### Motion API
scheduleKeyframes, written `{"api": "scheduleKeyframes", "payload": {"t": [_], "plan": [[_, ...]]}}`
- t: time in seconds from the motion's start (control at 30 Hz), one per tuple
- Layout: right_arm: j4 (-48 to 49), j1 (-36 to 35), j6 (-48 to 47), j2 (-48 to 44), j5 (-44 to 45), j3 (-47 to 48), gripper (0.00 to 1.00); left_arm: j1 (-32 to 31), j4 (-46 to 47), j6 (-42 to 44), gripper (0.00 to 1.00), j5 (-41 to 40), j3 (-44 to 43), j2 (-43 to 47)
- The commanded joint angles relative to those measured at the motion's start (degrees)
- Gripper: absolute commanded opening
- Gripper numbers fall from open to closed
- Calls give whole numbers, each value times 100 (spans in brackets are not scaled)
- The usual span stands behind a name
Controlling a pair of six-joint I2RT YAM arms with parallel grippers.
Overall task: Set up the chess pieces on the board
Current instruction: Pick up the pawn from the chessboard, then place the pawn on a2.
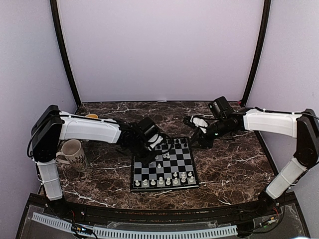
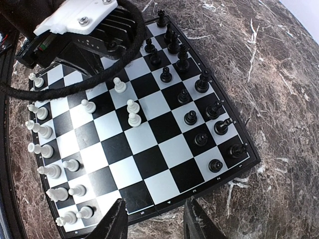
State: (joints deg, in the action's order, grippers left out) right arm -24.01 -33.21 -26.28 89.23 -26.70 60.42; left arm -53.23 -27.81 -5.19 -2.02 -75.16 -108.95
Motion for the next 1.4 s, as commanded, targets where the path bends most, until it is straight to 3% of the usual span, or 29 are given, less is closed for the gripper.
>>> {"api": "scheduleKeyframes", "payload": {"t": [0.0, 0.27, 0.47, 1.2, 1.37], "plan": [[19, -15, -42, -90, 50, 1, 39, 15, -473, -45, 2, 25, -93, 273], [2, -11, -54, -31, 0, 33, 39, 15, -782, -117, 3, 444, 765, 1435], [-25, -13, -59, 15, -27, 61, 39, 15, -753, -130, 3, 708, 1365, 1829], [-51, -10, -60, 73, -32, 68, 39, -144, -548, -114, 4, 884, 1398, 1219], [-46, -14, -77, 84, -35, 75, 39, -165, -645, -120, 20, 842, 1364, 1178]]}}
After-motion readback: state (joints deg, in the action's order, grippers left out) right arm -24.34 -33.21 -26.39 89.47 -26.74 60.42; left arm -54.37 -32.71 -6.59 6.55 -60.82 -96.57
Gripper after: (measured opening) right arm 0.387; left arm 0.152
